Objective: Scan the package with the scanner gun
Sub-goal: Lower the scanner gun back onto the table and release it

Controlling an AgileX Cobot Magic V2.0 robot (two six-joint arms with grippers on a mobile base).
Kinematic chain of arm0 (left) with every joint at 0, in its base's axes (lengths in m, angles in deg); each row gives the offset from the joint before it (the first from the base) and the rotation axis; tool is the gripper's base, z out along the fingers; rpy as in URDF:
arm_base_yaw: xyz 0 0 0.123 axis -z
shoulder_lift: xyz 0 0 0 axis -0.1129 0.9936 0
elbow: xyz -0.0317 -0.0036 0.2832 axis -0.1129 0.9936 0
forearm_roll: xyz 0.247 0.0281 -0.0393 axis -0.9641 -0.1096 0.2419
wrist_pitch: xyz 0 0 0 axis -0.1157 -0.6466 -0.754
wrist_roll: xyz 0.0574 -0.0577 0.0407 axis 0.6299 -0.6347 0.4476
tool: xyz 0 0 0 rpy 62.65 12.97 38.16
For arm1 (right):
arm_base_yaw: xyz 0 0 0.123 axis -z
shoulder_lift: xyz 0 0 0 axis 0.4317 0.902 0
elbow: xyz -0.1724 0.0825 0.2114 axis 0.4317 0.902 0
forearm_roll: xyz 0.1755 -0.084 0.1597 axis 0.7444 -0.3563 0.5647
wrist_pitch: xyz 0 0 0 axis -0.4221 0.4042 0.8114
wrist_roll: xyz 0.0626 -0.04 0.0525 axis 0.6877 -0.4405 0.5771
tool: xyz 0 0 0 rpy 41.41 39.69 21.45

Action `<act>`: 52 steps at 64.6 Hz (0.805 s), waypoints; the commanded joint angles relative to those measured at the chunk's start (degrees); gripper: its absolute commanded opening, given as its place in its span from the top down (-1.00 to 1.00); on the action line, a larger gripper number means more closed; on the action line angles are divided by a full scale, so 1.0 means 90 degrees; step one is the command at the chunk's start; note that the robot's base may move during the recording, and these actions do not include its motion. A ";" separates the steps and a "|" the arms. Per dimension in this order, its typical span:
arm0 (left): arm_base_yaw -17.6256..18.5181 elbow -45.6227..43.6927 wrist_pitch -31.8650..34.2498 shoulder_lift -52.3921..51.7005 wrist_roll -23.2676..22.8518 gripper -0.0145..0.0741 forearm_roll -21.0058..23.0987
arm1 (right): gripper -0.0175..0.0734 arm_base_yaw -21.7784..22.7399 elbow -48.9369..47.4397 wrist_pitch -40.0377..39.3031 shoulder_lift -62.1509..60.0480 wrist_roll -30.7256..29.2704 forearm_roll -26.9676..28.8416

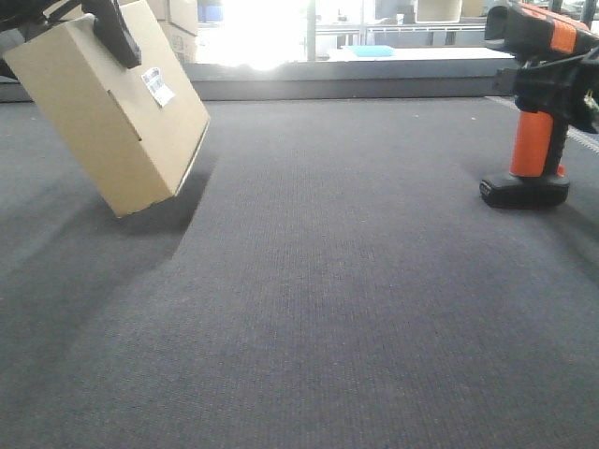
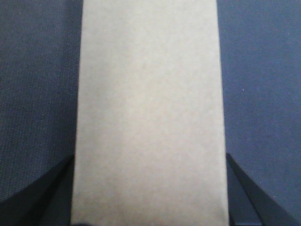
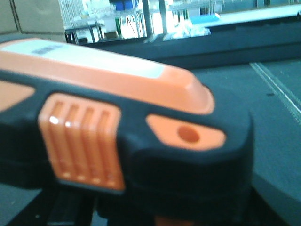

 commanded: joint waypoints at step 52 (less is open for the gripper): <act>0.0024 -0.0025 0.0005 -0.0084 -0.0047 0.31 0.0062 | 0.09 0.0026 -0.0034 -0.1037 0.0275 0.0012 -0.0160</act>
